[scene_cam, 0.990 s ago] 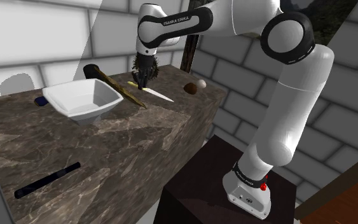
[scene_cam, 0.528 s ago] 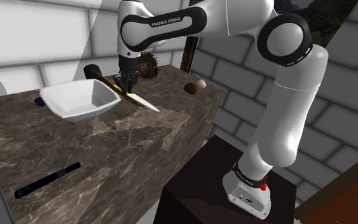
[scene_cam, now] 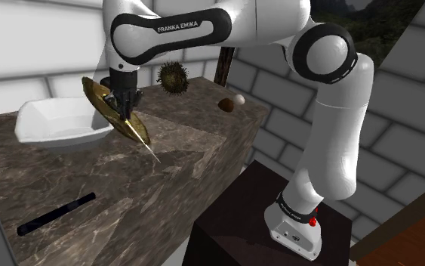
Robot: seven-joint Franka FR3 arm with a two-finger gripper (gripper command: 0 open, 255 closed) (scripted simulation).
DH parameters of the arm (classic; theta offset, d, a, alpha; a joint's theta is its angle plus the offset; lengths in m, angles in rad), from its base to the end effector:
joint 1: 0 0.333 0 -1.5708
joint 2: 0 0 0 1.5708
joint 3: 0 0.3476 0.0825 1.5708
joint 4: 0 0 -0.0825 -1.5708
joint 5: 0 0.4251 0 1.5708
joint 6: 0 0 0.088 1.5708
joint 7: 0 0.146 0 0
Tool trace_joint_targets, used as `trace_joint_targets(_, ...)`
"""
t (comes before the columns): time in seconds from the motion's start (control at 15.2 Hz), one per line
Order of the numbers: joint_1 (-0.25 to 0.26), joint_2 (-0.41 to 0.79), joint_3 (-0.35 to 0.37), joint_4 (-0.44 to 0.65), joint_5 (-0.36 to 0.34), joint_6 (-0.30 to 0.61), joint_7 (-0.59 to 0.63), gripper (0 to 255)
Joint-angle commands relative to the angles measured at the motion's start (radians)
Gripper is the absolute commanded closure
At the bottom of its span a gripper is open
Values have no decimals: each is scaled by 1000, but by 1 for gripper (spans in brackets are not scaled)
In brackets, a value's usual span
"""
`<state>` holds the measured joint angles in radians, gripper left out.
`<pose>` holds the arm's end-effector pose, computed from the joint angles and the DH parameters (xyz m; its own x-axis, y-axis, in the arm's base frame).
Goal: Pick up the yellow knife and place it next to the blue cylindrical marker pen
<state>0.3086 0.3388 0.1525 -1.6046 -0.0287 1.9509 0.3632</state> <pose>0.6399 0.3034 0.4125 0.9950 0.0994 0.0023 0.0994 -0.9947 -0.0263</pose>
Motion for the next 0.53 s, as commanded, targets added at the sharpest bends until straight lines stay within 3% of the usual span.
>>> trace_joint_targets(0.0, 31, 33, 14, 41, -7, -10, 41, 255)
trace_joint_targets(0.46, 148, 201, 40, 295, -47, -97, 175, 255)
